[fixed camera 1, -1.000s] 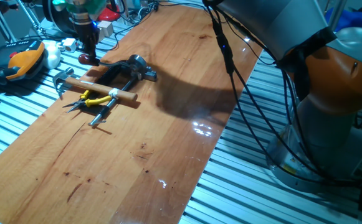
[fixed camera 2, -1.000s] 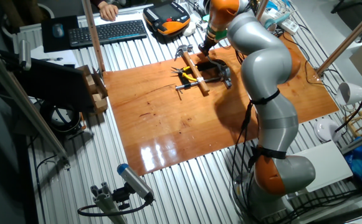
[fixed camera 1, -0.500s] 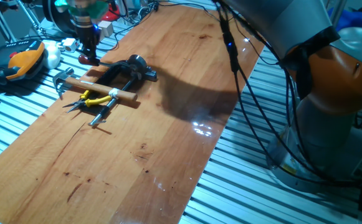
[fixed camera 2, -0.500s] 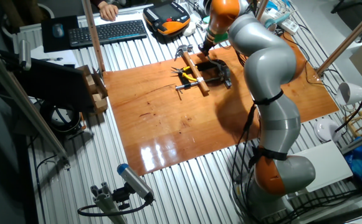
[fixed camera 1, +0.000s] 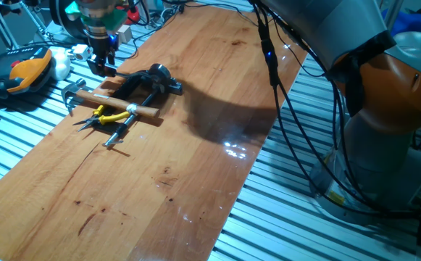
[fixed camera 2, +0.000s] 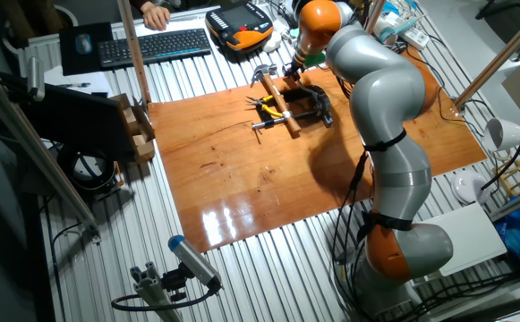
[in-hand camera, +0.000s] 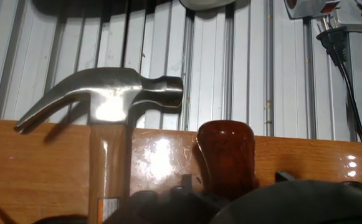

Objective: Pull up the lever

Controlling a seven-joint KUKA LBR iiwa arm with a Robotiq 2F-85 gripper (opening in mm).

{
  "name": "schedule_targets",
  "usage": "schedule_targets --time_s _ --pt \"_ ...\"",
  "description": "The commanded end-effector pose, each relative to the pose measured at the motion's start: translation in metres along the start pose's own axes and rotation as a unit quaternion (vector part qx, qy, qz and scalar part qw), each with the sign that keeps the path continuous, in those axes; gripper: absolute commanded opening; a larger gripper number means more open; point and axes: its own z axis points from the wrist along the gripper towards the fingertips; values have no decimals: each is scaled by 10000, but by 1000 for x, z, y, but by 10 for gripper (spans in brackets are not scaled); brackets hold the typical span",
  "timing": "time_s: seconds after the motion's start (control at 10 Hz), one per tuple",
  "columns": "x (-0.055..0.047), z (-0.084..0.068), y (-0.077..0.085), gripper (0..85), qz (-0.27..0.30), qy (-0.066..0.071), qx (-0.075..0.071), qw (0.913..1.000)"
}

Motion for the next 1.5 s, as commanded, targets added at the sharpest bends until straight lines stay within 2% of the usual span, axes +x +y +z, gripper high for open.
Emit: schedule_targets --time_s 0.0,0.1,0.6,0.9,1.0,1.1,1.4 --pt "0 3 0 850 -14 19 -43 10000" --pt "-1 5 0 680 -35 49 -53 10000" --pt "-1 16 -1 680 -85 85 -72 9999" --pt "-1 16 -3 170 -180 148 -132 9996" --pt "-1 16 -3 170 -217 169 -143 9995" --pt "-1 15 -3 0 -240 169 -143 9995" --pt "-1 12 -3 0 -277 194 -124 9994"
